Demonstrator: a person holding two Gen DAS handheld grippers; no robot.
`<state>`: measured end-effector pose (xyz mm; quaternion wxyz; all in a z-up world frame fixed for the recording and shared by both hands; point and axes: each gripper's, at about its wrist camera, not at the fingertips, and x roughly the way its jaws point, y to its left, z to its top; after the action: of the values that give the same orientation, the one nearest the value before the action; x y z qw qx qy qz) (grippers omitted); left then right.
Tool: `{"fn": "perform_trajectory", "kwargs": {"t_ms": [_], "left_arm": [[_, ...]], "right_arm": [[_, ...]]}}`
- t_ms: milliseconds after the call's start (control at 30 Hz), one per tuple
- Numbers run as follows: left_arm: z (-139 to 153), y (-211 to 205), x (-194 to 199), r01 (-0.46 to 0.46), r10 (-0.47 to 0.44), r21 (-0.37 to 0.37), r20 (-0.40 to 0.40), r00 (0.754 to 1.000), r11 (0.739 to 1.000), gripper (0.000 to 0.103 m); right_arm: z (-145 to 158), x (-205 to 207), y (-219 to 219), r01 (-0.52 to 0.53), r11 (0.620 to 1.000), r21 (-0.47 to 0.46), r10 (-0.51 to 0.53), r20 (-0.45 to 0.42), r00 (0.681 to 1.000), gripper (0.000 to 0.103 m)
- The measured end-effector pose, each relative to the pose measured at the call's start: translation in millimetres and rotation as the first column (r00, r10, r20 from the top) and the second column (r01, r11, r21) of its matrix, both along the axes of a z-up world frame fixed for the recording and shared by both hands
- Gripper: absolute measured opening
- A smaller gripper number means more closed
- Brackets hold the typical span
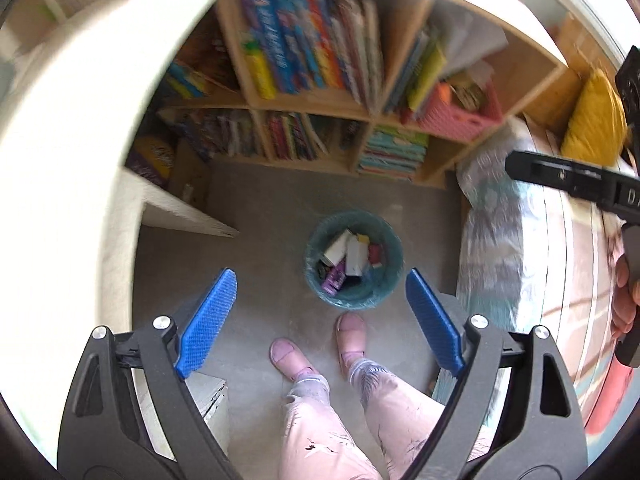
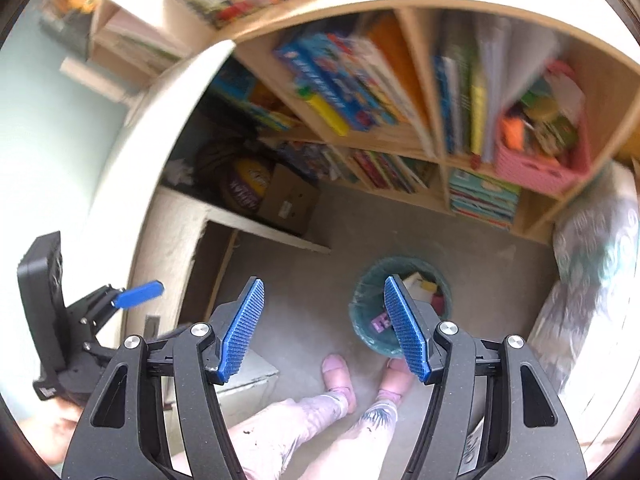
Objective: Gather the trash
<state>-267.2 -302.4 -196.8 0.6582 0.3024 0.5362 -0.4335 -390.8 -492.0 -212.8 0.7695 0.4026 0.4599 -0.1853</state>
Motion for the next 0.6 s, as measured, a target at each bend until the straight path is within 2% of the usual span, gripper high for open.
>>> {"fn": "perform_trajectory", "kwargs": {"t_ms": [67,167,300,367,500,600], "left_arm": [[13,13,11,-0.061,0.062,-0.024,0.009,0.998,0.998,0.087],[28,36,27,-0.148,0.149,-0.052,0.028,0.988,0.988,0.089],[50,73,48,-0.273,0.279,-0.094,0.055,0.959,0.957,0.092],[60,95,57,-0.337,0.345,-0.111,0.069,0.936,0.935,0.095],[78,143,78,-0.464,0.478,-0.14,0.086,0.874,0.875,0.096],[88,183,92,-0.555,0.571,-0.157,0.091,0.816,0.817,0.096]], "right_arm": [[12,18,5,-0.058,0.998,-0.02,0.059,0.017,0.998,0.064],[30,48,17,-0.143,0.988,-0.065,0.146,0.052,0.988,0.074],[51,94,41,-0.27,0.957,-0.103,0.279,0.092,0.956,0.075],[61,119,58,-0.338,0.934,-0.116,0.351,0.112,0.93,0.075],[79,165,96,-0.463,0.874,-0.147,0.481,0.138,0.866,0.076],[89,197,125,-0.532,0.831,-0.163,0.554,0.157,0.818,0.076]]}}
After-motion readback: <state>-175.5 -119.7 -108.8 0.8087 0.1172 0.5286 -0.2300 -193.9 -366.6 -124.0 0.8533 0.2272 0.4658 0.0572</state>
